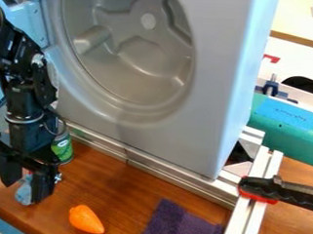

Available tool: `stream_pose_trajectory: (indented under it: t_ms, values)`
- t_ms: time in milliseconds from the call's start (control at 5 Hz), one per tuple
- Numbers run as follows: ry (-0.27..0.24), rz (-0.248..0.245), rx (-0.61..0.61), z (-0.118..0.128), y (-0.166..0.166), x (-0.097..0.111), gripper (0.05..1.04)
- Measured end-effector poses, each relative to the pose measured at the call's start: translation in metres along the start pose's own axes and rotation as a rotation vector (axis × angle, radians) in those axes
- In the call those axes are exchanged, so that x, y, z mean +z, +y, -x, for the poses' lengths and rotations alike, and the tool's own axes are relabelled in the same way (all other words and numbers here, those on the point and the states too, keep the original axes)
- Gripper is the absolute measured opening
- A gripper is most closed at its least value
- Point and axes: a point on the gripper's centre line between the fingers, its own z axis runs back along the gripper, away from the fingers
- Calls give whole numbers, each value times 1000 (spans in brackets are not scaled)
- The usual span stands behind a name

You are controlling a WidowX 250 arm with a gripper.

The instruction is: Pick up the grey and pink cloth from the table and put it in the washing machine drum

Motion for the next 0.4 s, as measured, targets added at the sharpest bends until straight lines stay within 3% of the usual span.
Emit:
stream_pose_trajectory:
  t_ms: [200, 400]
  values:
    - [14, 7, -4, 2, -1, -3, 1003]
    - [-54, 73, 18, -9, 27, -6, 1003]
